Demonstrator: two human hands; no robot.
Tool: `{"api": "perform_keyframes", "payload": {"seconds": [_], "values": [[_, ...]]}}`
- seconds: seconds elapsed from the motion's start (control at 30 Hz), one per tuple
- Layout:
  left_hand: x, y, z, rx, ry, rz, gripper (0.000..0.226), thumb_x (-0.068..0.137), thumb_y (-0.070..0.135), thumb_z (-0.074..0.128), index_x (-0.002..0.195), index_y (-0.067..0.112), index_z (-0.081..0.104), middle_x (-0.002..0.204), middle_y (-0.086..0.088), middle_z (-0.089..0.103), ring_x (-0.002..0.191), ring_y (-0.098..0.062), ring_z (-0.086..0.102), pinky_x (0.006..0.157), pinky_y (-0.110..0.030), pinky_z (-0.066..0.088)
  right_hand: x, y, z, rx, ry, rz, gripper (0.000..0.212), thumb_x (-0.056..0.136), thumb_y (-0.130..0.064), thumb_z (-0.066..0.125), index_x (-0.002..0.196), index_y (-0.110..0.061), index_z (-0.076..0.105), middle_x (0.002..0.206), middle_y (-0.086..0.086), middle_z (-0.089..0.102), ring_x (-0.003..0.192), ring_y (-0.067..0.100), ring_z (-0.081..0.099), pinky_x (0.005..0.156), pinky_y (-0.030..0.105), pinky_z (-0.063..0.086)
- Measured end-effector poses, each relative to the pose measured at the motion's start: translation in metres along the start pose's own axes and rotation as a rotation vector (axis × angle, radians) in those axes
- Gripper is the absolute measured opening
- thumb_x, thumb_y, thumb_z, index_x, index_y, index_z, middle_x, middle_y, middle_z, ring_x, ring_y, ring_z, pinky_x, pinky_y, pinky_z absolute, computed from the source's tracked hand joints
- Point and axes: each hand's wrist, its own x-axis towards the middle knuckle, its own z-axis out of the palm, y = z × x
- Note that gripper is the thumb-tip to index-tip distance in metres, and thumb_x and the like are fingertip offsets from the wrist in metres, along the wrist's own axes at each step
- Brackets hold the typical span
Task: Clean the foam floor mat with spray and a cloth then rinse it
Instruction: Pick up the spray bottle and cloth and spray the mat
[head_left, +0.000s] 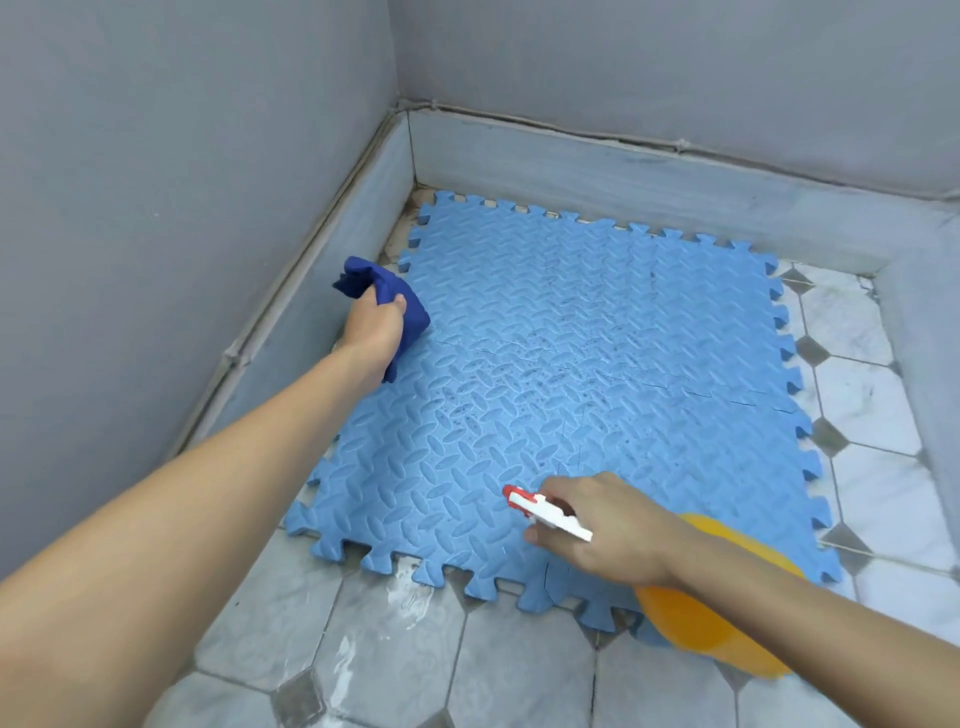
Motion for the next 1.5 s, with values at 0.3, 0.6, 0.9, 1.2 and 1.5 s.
{"api": "perform_keyframes", "payload": {"seconds": [0.3,0.6,0.9,1.2,1.5], "values": [[0.014,-0.009,0.031,0.207,0.007,0.028,0.017,0.1,0.024,0.038,0.092,0.011,0.045,0.073,-0.011,0.047,0.073,-0.03,0.052,0.058,-0.032,0.038,-0.02,0.082,-0.055,0.51,0.503,0.628,0.039,0.091,-0.037,0.058,0.082,0.0,0.065,0.074,0.008,0.073,0.064,0.012,0.063,0.071,0.035,0.048],[-0.022,0.006,0.01,0.329,-0.106,0.106,0.026,0.096,0.037,0.046,0.111,0.016,0.05,0.083,-0.016,0.052,0.07,-0.035,0.053,0.055,-0.033,0.039,-0.085,0.081,-0.042,0.912,0.728,0.759,0.025,0.086,-0.034,0.064,0.081,-0.01,0.065,0.07,0.01,0.072,0.071,0.025,0.069,0.082,0.041,0.056],[-0.045,0.007,0.054,0.131,-0.323,0.04,0.033,0.098,0.032,0.046,0.129,0.02,0.049,0.118,-0.006,0.056,0.107,-0.026,0.054,0.079,-0.038,0.043,-0.104,0.082,-0.017,0.786,0.647,0.874,0.037,0.088,-0.04,0.059,0.082,-0.006,0.069,0.071,0.006,0.074,0.068,0.021,0.07,0.073,0.032,0.052],[-0.089,0.002,0.106,0.11,-0.387,-0.005,0.029,0.098,0.029,0.046,0.126,0.027,0.052,0.121,0.001,0.058,0.112,-0.016,0.053,0.095,-0.034,0.041,-0.126,0.078,-0.008,0.827,0.784,0.977,0.034,0.088,-0.035,0.057,0.08,-0.004,0.068,0.071,0.008,0.073,0.067,0.022,0.063,0.072,0.037,0.051],[-0.123,-0.014,0.154,-0.065,-0.382,-0.203,0.029,0.098,0.026,0.041,0.125,0.021,0.049,0.104,0.006,0.052,0.122,-0.019,0.05,0.086,-0.036,0.037,-0.152,0.063,0.023,0.791,0.609,0.871,0.037,0.089,-0.038,0.057,0.064,-0.012,0.066,0.067,0.005,0.073,0.062,0.017,0.062,0.077,0.042,0.053]]}}
